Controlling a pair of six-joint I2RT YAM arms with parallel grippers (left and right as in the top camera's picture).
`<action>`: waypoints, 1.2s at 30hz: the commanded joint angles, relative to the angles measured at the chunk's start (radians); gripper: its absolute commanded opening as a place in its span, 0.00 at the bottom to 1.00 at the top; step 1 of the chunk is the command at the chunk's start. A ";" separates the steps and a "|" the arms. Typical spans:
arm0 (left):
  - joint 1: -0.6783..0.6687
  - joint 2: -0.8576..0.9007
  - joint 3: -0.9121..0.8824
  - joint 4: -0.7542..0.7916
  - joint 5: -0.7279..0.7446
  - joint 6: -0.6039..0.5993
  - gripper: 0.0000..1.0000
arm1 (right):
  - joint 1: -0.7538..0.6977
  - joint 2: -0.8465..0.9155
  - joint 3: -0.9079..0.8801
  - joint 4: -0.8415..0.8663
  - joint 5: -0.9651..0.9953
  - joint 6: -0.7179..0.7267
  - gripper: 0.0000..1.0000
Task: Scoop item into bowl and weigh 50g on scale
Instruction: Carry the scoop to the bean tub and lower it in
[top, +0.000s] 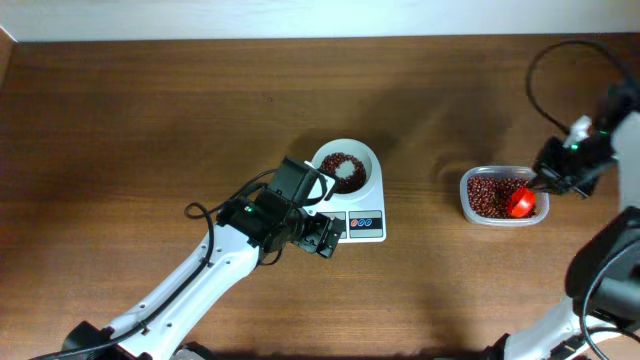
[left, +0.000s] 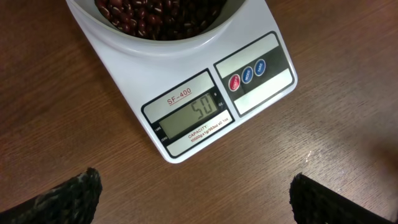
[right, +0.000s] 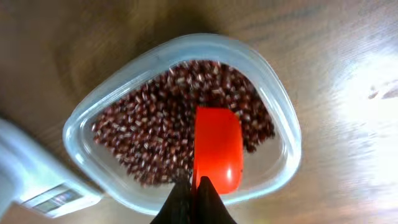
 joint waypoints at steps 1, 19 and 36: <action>0.001 0.002 -0.005 0.001 -0.004 0.016 0.99 | 0.082 -0.021 -0.003 0.033 0.142 0.029 0.04; 0.000 0.002 -0.005 0.001 -0.004 0.016 0.99 | 0.177 -0.013 -0.016 0.063 0.278 0.017 0.99; 0.001 0.002 -0.005 0.001 -0.004 0.016 0.99 | 0.105 -0.013 -0.016 0.219 0.315 -0.001 0.99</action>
